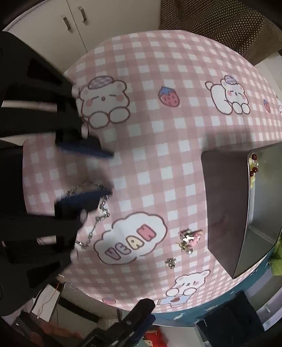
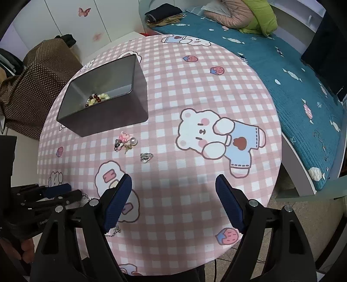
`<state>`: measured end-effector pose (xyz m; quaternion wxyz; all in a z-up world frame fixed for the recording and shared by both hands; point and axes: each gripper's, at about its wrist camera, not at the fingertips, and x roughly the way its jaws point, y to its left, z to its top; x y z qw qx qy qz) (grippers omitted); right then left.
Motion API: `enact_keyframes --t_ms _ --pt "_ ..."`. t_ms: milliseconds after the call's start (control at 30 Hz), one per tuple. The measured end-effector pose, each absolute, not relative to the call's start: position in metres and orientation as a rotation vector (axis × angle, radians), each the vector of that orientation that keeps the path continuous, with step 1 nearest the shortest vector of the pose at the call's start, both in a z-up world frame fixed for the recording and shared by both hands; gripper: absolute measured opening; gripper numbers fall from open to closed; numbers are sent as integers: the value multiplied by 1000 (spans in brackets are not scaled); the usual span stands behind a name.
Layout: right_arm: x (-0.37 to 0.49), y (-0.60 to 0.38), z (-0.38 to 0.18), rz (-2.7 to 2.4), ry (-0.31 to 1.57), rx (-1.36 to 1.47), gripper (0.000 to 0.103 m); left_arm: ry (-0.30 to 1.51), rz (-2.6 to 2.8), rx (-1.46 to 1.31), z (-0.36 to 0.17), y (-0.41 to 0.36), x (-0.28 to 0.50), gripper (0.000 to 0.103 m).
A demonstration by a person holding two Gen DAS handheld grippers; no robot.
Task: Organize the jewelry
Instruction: 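Grasp the silver chain necklace with the left gripper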
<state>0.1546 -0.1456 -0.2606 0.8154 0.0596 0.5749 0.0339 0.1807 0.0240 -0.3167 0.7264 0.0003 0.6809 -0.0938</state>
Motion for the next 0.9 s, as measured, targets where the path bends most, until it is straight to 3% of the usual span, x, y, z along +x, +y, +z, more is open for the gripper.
enact_keyframes --t_ms 133,367,400,500,600,667,767,900 --pt "157 -144 -262 81 1233 127 76 1521 -244 -35 -317 25 179 3" --pt "159 -143 -264 85 1236 137 76 1513 -291 -97 -310 33 176 2" --pt "159 -143 -265 84 1239 140 76 1516 -313 -72 -307 31 174 4" --pt "159 -143 -267 85 1248 146 76 1512 -327 -6 -305 27 171 37" --pt "159 -141 -268 90 1251 143 76 1532 -322 16 -313 23 169 36" --pt "158 -140 -268 92 1252 139 76 1558 -322 40 -322 20 168 27" --pt "158 -140 -269 91 1253 141 76 1533 -329 136 -322 13 163 2" --pt "160 -140 -270 88 1255 141 76 1538 -335 143 -322 11 164 2"
